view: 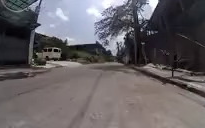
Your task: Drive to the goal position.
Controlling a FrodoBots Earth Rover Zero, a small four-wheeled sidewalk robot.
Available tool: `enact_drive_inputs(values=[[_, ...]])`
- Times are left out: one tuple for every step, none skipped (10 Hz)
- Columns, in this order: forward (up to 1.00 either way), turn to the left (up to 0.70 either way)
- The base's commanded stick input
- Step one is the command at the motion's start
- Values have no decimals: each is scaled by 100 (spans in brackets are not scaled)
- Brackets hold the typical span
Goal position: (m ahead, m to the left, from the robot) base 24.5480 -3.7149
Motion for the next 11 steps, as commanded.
enact_drive_inputs(values=[[98, 0], [98, 0], [98, 0], [98, 0], [98, 0], [98, 0], [98, 0], [98, 0], [98, 0], [98, -7], [98, -15]])
